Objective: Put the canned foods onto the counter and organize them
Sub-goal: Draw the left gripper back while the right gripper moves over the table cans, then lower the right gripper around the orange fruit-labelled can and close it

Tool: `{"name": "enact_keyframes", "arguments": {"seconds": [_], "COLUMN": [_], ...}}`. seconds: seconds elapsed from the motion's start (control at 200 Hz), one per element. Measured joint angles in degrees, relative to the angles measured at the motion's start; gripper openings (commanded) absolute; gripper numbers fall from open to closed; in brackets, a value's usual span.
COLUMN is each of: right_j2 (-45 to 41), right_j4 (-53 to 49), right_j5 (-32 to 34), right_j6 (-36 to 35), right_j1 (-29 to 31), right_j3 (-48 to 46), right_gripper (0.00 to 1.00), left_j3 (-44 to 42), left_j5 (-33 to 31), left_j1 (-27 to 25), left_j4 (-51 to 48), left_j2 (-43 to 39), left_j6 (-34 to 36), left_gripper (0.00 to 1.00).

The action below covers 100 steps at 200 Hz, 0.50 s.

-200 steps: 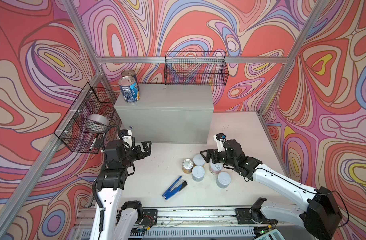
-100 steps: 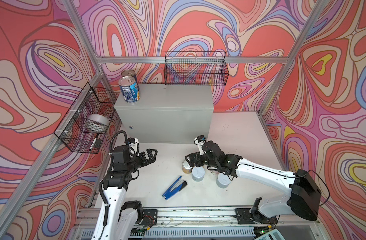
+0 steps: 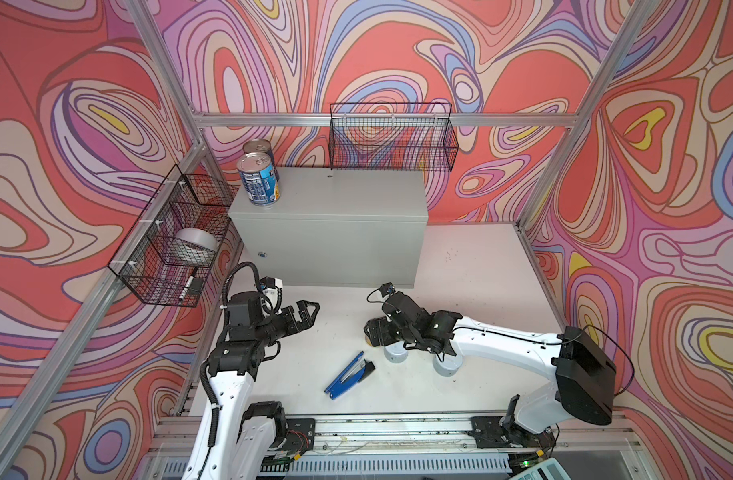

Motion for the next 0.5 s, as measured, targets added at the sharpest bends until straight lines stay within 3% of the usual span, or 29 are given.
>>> {"name": "enact_keyframes", "arguments": {"seconds": [0.13,0.501], "right_j2": [1.9,5.0], "right_j4": [-0.7,-3.7], "right_j5": [0.2,2.0], "right_j6": [-0.1,-1.0], "right_j1": [0.1,1.1], "right_j3": [1.9,3.7], "right_gripper": [0.75,0.74], "left_j3": [0.0,0.0], "left_j5": [0.0,-0.8], "left_j1": [0.0,0.0], "left_j4": [0.0,-0.3], "left_j2": [0.2,0.6], "left_j6": [0.0,0.2], "left_gripper": [1.00,1.00]}}
